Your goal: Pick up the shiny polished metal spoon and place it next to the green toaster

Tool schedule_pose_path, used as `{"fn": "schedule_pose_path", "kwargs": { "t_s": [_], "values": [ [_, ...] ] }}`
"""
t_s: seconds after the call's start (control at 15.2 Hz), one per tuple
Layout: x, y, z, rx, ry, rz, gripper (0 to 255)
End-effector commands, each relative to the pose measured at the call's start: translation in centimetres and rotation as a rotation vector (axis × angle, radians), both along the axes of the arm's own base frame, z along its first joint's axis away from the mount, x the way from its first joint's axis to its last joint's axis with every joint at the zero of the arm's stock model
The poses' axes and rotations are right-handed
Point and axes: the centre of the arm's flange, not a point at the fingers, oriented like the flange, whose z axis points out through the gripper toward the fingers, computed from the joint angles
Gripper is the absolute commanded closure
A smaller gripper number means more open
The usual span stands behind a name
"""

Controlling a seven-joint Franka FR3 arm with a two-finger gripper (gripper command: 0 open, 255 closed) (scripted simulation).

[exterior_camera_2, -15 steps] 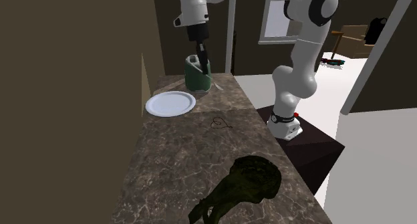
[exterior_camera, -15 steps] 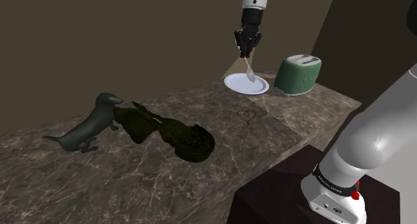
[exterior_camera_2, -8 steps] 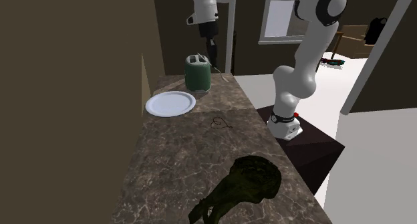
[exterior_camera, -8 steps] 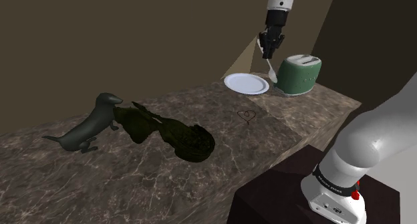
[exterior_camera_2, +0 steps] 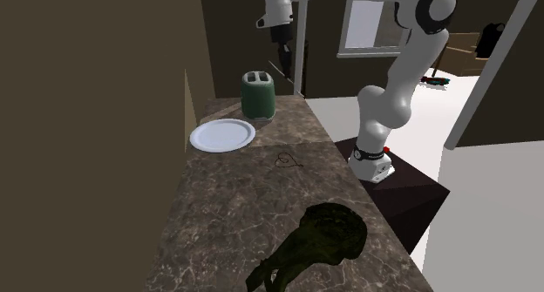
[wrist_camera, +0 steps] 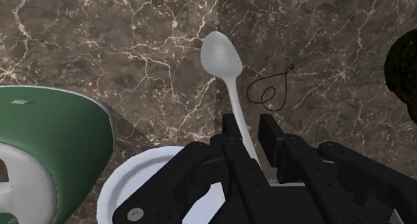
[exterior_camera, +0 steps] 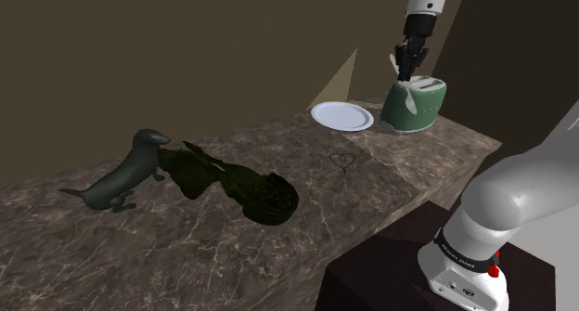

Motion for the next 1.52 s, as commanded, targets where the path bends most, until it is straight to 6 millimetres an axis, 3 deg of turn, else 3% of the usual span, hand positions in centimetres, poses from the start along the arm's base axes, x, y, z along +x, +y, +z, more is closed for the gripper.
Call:
{"fn": "schedule_pose_path", "kwargs": {
  "t_s": [0.0, 1.32, 1.45],
  "values": [
    [-2.0, -1.7, -0.2, 0.0, 0.0, 0.001, 255],
    [-20.1, -20.9, -0.1, 0.0, 0.0, 0.001, 255],
    [-20.8, -21.6, -0.7, 0.0, 0.0, 0.001, 255]
  ]
}}
